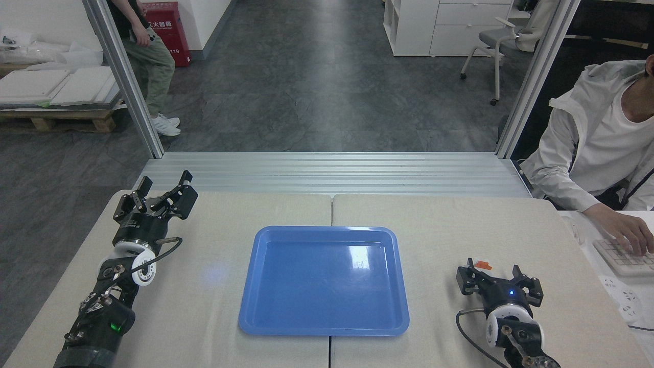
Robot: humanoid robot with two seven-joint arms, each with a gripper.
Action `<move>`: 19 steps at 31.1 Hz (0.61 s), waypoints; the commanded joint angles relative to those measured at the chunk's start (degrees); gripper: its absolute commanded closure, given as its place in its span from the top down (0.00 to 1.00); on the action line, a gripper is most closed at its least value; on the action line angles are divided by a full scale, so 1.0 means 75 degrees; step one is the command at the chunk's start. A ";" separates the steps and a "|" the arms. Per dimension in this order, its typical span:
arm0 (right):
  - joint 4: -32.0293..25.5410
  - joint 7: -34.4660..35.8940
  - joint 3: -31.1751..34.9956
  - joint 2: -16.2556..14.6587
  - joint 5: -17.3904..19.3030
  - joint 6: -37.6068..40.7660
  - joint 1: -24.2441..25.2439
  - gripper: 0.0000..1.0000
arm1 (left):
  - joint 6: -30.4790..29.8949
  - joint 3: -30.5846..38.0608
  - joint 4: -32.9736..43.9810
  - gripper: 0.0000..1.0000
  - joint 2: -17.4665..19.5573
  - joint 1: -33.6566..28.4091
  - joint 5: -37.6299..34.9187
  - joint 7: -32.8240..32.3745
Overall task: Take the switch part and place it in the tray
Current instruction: 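Lower the right gripper onto the orange-and-white switch part and close it, then lift the held switch part and carry it toward the blue tray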
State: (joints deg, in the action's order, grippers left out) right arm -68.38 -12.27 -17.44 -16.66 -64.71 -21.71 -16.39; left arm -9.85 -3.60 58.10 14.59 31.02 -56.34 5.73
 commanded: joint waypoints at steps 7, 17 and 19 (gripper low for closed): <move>0.0457 0.0041 0.0040 0.0019 0.0132 0.0035 -0.0041 0.99 | 0.0000 0.0000 0.0000 1.00 0.0000 0.0000 0.0000 -0.0003; 0.0445 0.0628 0.0463 0.0124 0.1128 0.0914 -0.0252 0.97 | 0.0000 0.0000 0.0000 1.00 0.0000 0.0000 0.0000 -0.0003; 0.0492 0.0628 0.0357 0.0147 0.1128 0.0950 -0.0229 0.97 | 0.0000 0.0000 0.0000 1.00 0.0000 0.0000 0.0000 -0.0003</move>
State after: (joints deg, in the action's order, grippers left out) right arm -65.44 -7.89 -14.07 -15.85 -57.07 -15.76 -17.84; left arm -9.85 -3.60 58.10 14.59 31.03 -56.34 5.73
